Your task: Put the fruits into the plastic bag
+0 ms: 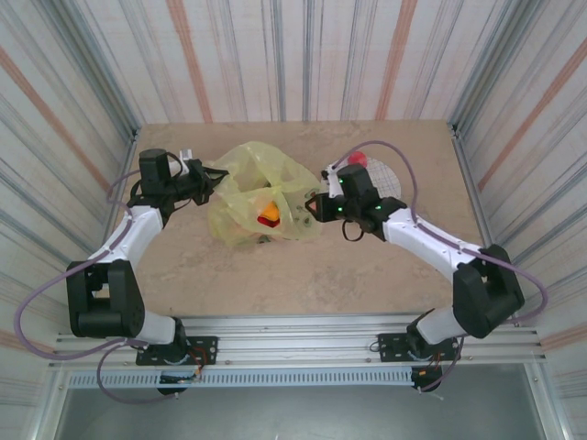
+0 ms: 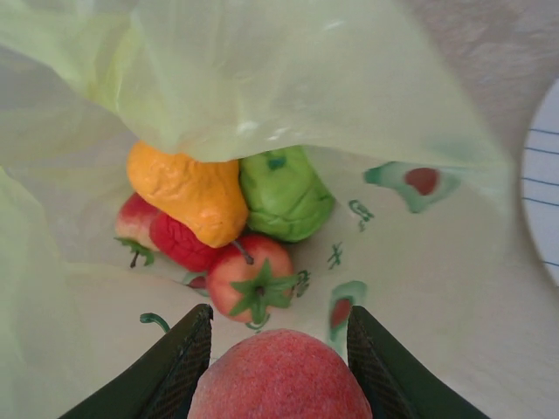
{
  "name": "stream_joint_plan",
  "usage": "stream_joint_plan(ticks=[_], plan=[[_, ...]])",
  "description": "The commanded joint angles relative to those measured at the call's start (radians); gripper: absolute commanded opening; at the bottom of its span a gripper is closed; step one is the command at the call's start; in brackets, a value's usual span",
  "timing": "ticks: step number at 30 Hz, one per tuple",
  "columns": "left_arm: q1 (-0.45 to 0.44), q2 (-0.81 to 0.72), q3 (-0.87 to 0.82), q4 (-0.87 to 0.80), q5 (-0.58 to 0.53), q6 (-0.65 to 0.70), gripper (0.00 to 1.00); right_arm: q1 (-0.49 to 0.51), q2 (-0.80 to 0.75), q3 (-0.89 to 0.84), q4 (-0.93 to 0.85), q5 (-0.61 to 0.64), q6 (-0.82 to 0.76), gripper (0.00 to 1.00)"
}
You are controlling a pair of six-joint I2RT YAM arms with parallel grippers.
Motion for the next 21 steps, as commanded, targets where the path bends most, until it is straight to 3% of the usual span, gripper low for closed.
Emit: stream_joint_plan(ticks=[1,14,21], plan=[[-0.001,-0.008,-0.011,0.008,0.016,-0.001,0.0,0.038,0.096,0.073,0.026,0.057,0.013,0.42],[-0.002,-0.008,-0.009,0.009,0.024,-0.002,0.0,0.184,0.355,0.259,0.225,0.016,0.14,0.43],[-0.002,-0.008,-0.009,0.01,0.024,-0.004,0.0,0.211,0.415,0.305,0.214,-0.015,0.146,0.51]])
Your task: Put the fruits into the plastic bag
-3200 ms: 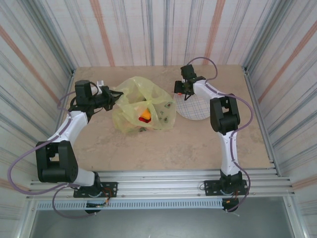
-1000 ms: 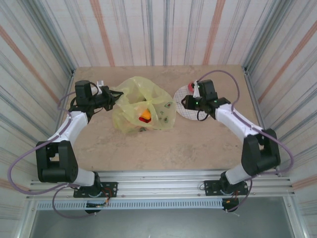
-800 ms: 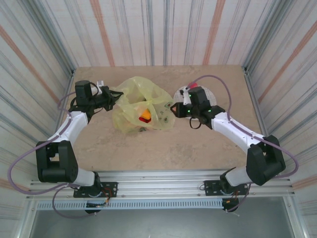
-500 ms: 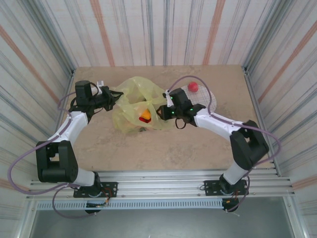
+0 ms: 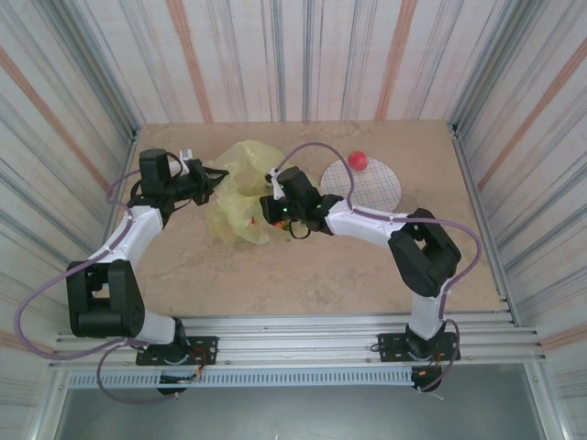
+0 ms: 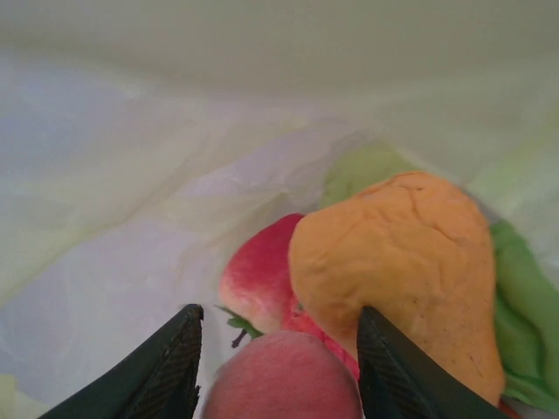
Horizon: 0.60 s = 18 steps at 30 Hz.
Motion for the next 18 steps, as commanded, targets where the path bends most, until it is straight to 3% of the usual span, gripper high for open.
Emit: stream_joint_plan(ticks=[1,6,18], plan=[[-0.003,-0.009,-0.009,0.009,0.023,-0.003,0.0,-0.001,0.026,0.036,0.005,-0.023,0.019,0.53],[-0.001,-0.008,-0.01,0.009,0.024,-0.003,0.0,-0.015,-0.017,0.019,-0.012,-0.021,0.0,0.59],[-0.002,-0.007,-0.01,0.01,0.022,-0.003,0.0,-0.058,-0.175,-0.101,-0.063,-0.004,-0.046,0.59]])
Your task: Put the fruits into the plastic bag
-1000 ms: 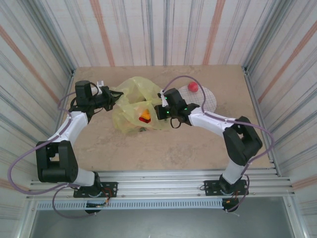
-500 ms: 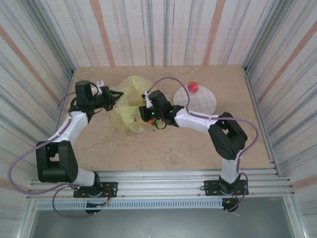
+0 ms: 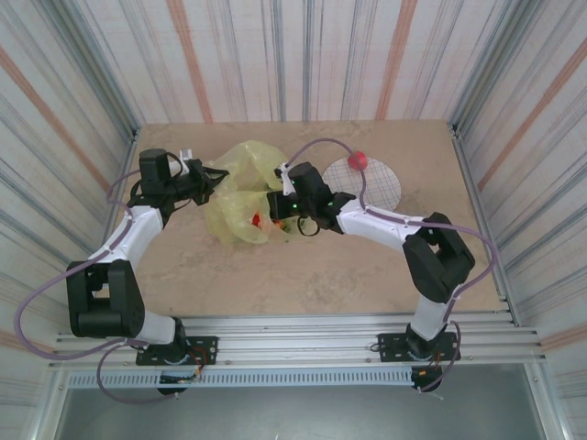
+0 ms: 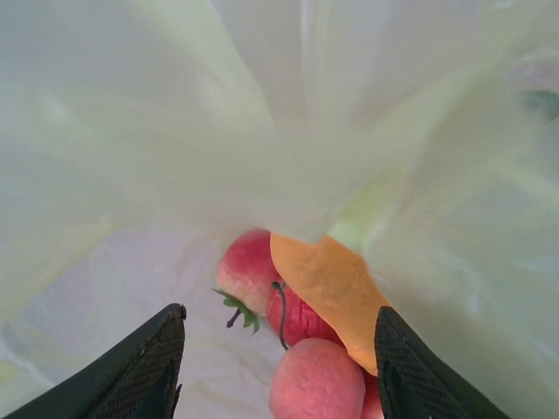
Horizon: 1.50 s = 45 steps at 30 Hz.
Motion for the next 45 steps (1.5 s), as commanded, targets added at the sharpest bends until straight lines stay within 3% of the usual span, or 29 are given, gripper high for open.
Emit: stream_joint_plan(ticks=[1,5,17,23,26,28,30,36,45], plan=[[-0.002,-0.005,-0.009,0.009,0.022,-0.003,0.0,-0.017,-0.081,-0.049,-0.048,0.012,-0.04,0.59],[0.0,-0.006,-0.01,0.009,0.021,-0.003,0.0,-0.049,-0.153,-0.101,-0.094,0.003,-0.072,0.59],[-0.001,-0.003,-0.013,0.005,0.016,0.0,0.0,-0.141,-0.366,-0.238,-0.178,-0.184,-0.169,0.67],[-0.001,-0.001,-0.012,0.007,0.018,-0.002,0.0,-0.233,-0.437,-0.253,-0.149,-0.132,-0.157,0.74],[-0.001,-0.002,-0.012,0.007,0.017,-0.002,0.0,-0.293,-0.443,-0.255,-0.133,0.011,-0.146,0.8],[-0.002,0.0,-0.012,0.007,0.017,-0.002,0.0,-0.337,-0.407,-0.218,-0.172,0.157,-0.134,0.85],[-0.002,0.0,-0.012,0.007,0.019,-0.003,0.0,-0.382,-0.35,-0.163,-0.209,0.227,-0.139,0.88],[-0.002,-0.002,-0.011,0.007,0.021,-0.002,0.0,-0.464,-0.089,0.037,-0.292,0.299,-0.204,0.99],[-0.004,-0.004,-0.009,0.008,0.023,-0.003,0.0,-0.497,0.26,0.345,-0.438,0.413,-0.391,0.99]])
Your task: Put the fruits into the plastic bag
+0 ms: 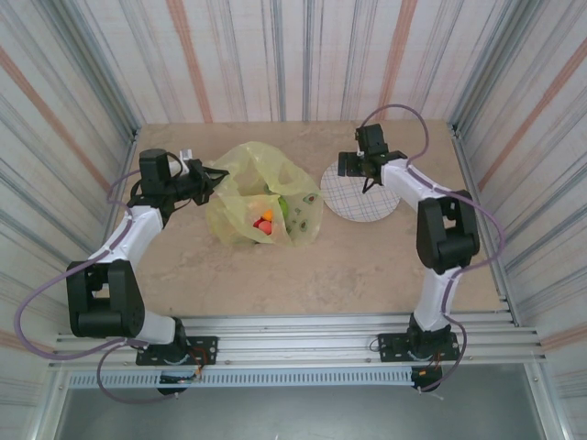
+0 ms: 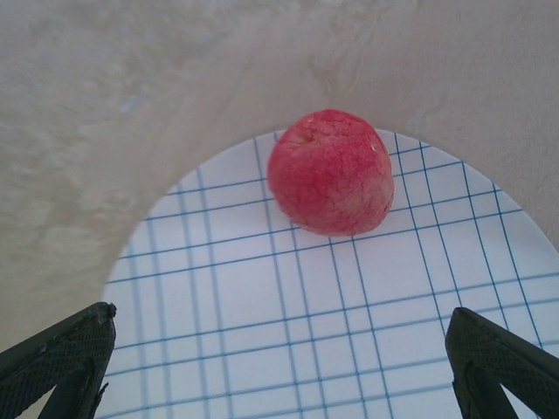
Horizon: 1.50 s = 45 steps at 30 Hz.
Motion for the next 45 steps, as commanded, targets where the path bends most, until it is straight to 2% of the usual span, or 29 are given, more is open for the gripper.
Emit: stream_joint_plan(ticks=[1,8,13,19,39,45], plan=[[-0.004,-0.004,-0.01,0.009,0.024,-0.003,0.0,-0.016,0.083,0.102,-0.107,0.077,-0.107,0.99],[-0.004,-0.001,-0.01,0.009,0.024,-0.003,0.0,-0.016,0.235,0.261,-0.182,0.144,-0.191,0.99],[-0.005,0.003,-0.01,0.009,0.025,-0.003,0.0,-0.016,0.298,0.337,-0.202,0.148,-0.221,0.99],[-0.003,0.004,-0.009,0.007,0.025,-0.002,0.0,-0.017,0.36,0.438,-0.245,0.132,-0.235,0.93],[-0.002,0.004,-0.009,0.009,0.027,-0.005,0.0,-0.017,0.483,0.621,-0.354,0.131,-0.256,0.7],[-0.002,0.003,-0.009,0.009,0.028,-0.005,0.0,-0.017,0.499,0.647,-0.371,0.132,-0.259,0.69]])
